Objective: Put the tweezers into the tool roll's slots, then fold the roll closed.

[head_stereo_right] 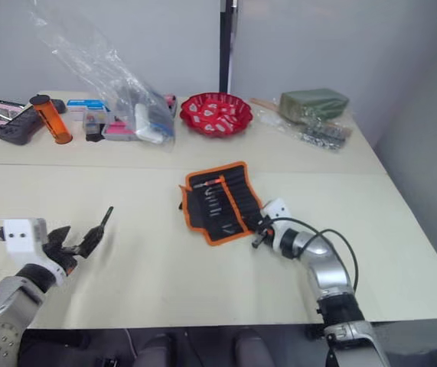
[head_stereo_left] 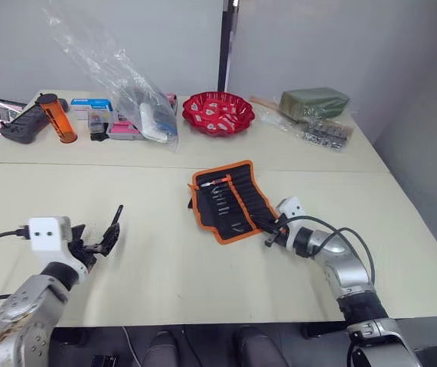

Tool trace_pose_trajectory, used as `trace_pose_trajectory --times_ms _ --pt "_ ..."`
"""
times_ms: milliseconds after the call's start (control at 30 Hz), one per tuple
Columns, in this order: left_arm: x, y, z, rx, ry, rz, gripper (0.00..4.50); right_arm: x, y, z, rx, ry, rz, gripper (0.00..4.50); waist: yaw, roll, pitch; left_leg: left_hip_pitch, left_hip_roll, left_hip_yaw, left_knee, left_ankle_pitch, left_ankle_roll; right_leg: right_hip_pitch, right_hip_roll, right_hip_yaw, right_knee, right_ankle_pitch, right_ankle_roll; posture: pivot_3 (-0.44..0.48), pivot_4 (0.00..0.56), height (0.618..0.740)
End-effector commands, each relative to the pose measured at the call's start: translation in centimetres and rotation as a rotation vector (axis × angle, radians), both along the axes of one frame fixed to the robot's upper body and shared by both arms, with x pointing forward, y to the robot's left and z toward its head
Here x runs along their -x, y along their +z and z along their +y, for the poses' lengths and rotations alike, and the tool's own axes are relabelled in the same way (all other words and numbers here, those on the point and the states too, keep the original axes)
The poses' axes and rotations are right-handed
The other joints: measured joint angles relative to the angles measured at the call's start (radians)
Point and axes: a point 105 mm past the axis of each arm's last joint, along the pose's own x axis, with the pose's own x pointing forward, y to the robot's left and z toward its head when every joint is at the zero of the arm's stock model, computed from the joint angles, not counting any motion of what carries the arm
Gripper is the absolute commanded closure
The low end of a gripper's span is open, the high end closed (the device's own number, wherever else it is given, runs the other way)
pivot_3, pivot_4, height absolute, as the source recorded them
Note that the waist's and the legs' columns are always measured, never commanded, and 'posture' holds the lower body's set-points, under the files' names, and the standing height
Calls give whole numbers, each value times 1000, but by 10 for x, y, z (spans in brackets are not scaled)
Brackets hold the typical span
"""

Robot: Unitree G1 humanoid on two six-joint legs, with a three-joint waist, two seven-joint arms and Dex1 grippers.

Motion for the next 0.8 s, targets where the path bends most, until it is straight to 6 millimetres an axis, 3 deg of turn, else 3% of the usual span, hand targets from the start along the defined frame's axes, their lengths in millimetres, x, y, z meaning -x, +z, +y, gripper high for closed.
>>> trace_pose_trajectory --times_ms 33,100,133,333,567,800 --pt "-5 -9 2 -45 47 32 50 11 -30 -5 43 -15 123 4500 2 0 0 0 0 0 0 0 0 0 0 0 0 -1 -1 0 150 729" --pt "-8 -13 -1 -55 47 45 50 10 -29 -5 42 -19 123 4500 4 1 0 0 0 0 0 0 -1 0 0 0 0 -3 -5 0 150 729" --pt "-11 -15 -5 -48 46 48 309 10 -29 -5 41 -20 122 4500 6 1 0 1 0 0 0 -1 -1 0 0 0 0 -3 -5 0 150 729" --pt "-21 -26 -14 -94 8 78 2234 10 -27 -1 39 -17 117 4500 14 5 -2 3 -1 0 1 -2 -3 -1 0 0 -1 -3 -5 0 150 729" --pt "-21 -20 -11 -103 34 61 4465 9 -24 -1 37 -12 109 4500 19 8 -4 3 -1 0 1 -2 -3 -1 0 1 -1 -3 -5 0 150 729" --pt "-29 13 1 -168 76 -88 4465 8 -23 0 37 -6 106 4500 19 8 -4 1 -1 0 1 -2 -3 -1 0 1 -1 -3 -5 0 150 729"
